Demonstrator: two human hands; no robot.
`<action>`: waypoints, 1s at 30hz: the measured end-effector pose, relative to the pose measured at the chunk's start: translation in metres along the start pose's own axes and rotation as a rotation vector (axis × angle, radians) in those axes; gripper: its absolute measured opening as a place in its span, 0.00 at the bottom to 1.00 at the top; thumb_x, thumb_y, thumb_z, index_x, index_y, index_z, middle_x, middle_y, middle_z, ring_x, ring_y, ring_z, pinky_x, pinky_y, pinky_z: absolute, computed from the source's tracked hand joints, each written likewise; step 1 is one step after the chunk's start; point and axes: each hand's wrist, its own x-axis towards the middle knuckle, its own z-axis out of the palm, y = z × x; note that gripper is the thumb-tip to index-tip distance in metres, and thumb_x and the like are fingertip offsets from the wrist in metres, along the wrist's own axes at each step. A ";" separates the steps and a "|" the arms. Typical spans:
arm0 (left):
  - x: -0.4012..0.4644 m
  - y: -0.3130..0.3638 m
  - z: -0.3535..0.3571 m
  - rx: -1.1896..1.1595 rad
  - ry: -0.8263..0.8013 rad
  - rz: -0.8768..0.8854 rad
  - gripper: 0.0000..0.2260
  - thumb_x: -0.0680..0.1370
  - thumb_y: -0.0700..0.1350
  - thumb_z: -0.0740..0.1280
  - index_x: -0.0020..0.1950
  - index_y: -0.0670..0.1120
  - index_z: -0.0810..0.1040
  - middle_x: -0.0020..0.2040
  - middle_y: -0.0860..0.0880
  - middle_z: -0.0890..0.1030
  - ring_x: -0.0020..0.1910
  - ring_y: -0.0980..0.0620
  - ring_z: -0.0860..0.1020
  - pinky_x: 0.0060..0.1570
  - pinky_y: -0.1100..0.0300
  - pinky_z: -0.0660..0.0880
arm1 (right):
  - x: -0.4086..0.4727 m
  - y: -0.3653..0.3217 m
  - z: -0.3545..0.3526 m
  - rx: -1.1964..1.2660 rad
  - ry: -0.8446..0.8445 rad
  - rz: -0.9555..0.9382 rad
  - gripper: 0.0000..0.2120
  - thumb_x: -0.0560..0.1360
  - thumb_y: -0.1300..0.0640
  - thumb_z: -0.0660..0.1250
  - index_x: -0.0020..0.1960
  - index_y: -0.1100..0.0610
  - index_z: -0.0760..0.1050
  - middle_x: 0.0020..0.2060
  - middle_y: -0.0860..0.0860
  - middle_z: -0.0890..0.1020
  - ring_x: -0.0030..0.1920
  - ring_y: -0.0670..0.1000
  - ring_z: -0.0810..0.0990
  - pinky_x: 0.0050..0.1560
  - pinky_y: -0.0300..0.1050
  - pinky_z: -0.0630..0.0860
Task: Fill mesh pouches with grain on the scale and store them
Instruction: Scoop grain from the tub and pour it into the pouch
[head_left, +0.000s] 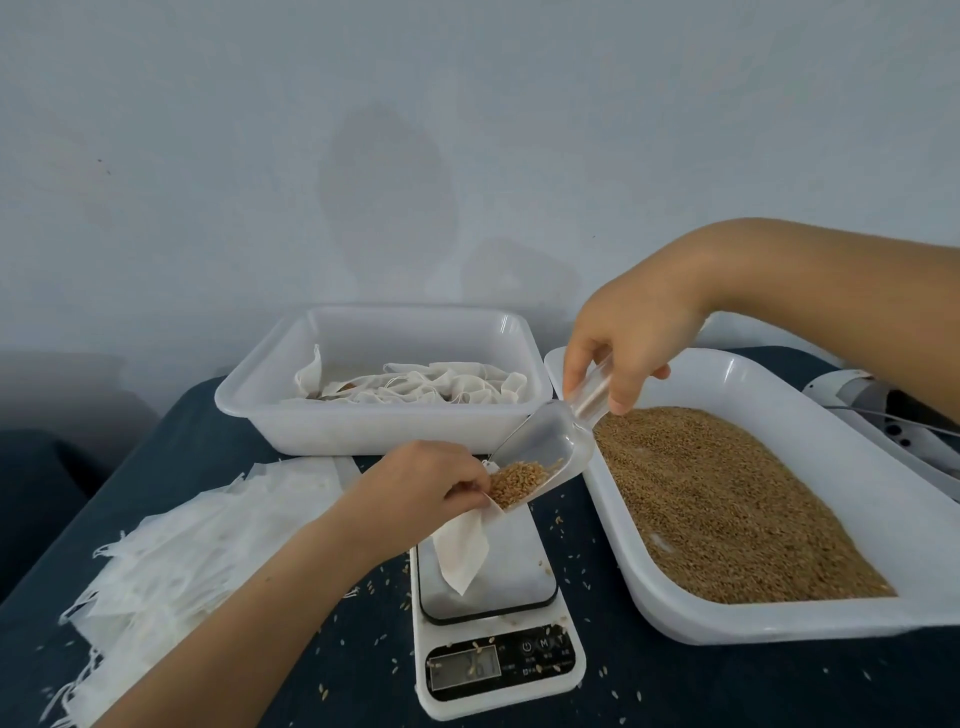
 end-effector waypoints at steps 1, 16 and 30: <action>0.000 0.000 0.000 -0.001 0.001 -0.001 0.06 0.76 0.50 0.68 0.48 0.50 0.82 0.44 0.55 0.81 0.43 0.59 0.76 0.45 0.65 0.72 | 0.000 -0.001 -0.002 -0.008 -0.003 0.000 0.19 0.73 0.50 0.70 0.62 0.39 0.72 0.45 0.43 0.82 0.27 0.38 0.77 0.38 0.35 0.68; 0.000 0.009 0.000 0.001 0.010 -0.005 0.08 0.77 0.50 0.67 0.47 0.48 0.82 0.43 0.54 0.81 0.42 0.57 0.76 0.45 0.63 0.72 | -0.006 -0.017 -0.020 -0.133 -0.005 0.025 0.17 0.72 0.53 0.71 0.60 0.42 0.75 0.45 0.47 0.82 0.24 0.39 0.76 0.42 0.39 0.75; -0.003 0.014 -0.006 -0.029 0.047 -0.059 0.06 0.76 0.48 0.67 0.44 0.47 0.81 0.39 0.58 0.77 0.39 0.59 0.73 0.42 0.68 0.69 | -0.034 0.021 -0.004 0.105 0.079 0.032 0.15 0.71 0.53 0.72 0.53 0.38 0.74 0.37 0.43 0.80 0.27 0.41 0.77 0.46 0.44 0.75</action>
